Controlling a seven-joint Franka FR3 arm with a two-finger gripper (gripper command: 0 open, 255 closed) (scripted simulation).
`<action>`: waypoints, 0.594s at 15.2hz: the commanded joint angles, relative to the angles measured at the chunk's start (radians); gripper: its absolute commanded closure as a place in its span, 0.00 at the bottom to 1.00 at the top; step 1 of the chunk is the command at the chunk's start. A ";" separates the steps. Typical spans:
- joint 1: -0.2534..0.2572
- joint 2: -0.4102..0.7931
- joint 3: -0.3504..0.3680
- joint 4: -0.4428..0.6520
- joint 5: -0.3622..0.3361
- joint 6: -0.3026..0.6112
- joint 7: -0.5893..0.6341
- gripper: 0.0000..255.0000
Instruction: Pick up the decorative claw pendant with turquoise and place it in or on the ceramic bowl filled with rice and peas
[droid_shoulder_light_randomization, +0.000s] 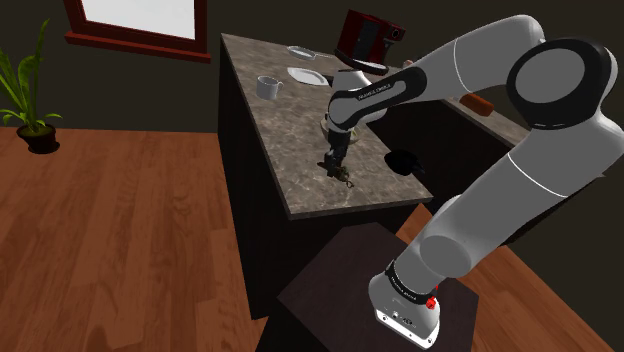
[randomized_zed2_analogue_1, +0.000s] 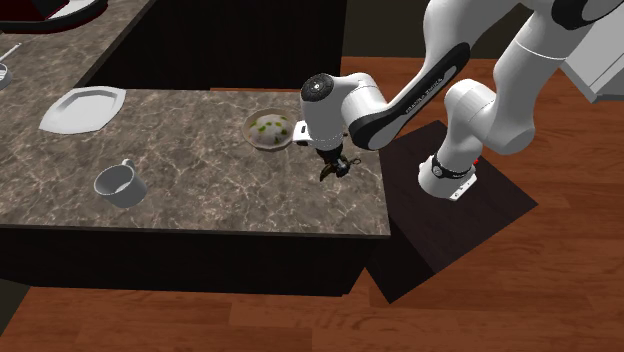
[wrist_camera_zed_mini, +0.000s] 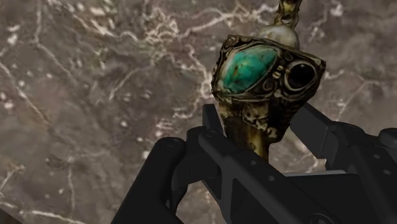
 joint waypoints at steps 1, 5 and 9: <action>0.000 0.000 0.000 -0.001 0.000 0.000 0.000 1.00; 0.000 -0.037 0.003 0.021 -0.003 -0.059 0.000 1.00; 0.000 -0.070 0.006 0.046 -0.005 -0.118 -0.001 1.00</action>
